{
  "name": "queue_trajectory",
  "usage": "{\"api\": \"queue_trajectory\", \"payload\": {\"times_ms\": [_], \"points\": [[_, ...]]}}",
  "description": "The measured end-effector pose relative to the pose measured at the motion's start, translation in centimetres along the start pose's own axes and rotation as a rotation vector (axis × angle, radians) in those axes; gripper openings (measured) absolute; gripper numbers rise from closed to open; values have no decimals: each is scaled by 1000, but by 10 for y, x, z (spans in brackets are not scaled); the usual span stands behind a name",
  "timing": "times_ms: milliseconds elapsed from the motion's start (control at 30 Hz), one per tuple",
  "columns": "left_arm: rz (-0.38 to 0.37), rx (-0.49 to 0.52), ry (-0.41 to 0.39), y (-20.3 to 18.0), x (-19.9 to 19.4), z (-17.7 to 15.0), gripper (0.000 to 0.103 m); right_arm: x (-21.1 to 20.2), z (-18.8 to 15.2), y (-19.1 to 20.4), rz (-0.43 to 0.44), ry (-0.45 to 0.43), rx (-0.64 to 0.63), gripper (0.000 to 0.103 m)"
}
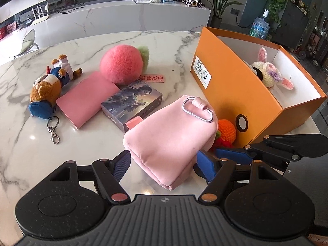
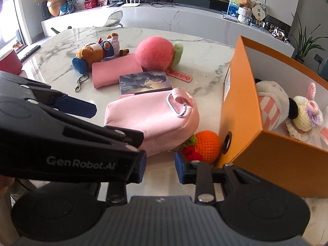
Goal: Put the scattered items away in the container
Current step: 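Withdraw both tools from the box toward the pink pouch, then grasp the pink pouch by its clip loop with the right tool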
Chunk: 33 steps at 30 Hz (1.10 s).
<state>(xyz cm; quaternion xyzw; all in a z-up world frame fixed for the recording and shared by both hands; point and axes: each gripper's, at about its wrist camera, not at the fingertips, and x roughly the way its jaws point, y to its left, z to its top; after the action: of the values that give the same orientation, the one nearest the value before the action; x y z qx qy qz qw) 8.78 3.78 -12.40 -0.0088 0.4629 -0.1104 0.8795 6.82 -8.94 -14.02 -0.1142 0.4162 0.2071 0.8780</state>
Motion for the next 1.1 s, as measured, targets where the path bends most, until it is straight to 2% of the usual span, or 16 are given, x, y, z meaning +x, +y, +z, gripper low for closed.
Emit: {"api": "queue_trajectory", "payload": {"times_ms": [233,267,300,400,500,700,833,900,1033,1100], "points": [[13,19,32,1,18,9,84,19,7,-1,20,25,-14,33],[14,13,39,3,20,10,81,20,7,-2,19,27,-15,33],[14,2,48,7,22,10,72,22,8,-2,21,26,-13,33],[4,-33,64,14,23,12,61,24,12,-2,28,24,-14,33],[17,-45,72,20,20,13,54,27,16,3,38,13,-35,33],[49,-58,89,34,9,8,45,28,21,19,74,6,-80,33],[71,-85,90,48,-1,0,43,25,22,21,73,-3,-75,36],[71,-112,81,54,-6,-1,43,24,24,16,75,5,-38,44],[107,-117,65,59,-12,-3,44,18,28,9,77,6,38,44],[106,-127,64,61,-14,-4,48,13,32,8,71,-15,53,45]]}}
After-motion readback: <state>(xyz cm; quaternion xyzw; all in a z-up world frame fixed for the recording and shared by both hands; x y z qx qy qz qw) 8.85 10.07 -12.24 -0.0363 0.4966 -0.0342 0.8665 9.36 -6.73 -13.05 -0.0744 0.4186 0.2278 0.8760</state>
